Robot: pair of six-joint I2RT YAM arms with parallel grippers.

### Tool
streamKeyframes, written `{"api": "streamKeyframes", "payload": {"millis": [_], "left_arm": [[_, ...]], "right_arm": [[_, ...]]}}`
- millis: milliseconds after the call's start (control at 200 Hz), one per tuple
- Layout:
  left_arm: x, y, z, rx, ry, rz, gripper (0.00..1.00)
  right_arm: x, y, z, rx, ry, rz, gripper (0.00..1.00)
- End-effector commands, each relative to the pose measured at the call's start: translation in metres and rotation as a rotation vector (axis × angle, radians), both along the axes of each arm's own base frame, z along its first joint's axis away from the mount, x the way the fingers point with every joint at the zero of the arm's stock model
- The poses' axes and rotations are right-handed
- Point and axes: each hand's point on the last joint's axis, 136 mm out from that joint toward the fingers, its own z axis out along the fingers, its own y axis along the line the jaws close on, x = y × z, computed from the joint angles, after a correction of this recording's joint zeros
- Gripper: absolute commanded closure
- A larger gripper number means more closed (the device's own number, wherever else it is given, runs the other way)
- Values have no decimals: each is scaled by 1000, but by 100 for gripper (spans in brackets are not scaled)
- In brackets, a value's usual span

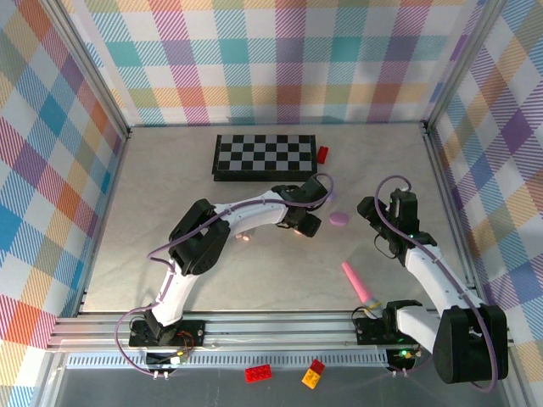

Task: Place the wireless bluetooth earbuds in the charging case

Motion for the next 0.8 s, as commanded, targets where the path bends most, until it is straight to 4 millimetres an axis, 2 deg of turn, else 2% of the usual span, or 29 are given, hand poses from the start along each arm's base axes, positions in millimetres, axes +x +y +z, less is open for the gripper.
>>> {"api": "streamKeyframes", "payload": {"millis": [0, 80, 215, 360, 485, 660, 710, 795], "left_arm": [[-5, 5, -8, 52, 32, -9, 35], [-6, 4, -11, 54, 41, -11, 37], [-6, 3, -14, 51, 45, -13, 49], [-6, 4, -7, 45, 35, -18, 60], [-6, 4, 11, 6, -13, -39, 61], [-15, 3, 54, -97, -110, -172, 65], [-20, 2, 65, -118, -134, -231, 67], [-41, -2, 80, -196, -161, -389, 67]], "right_arm": [[-3, -4, -2, -10, 5, -7, 34], [-2, -4, 1, -9, 1, -7, 34], [-3, -4, 6, -13, -8, -4, 34], [-6, -4, 13, -9, -19, -3, 34], [-9, 3, 21, -3, -29, 46, 34], [-14, 25, 40, 34, -42, 183, 34], [-17, 30, 44, 46, -27, 215, 34], [-26, 40, 51, 77, 6, 274, 34]]}}
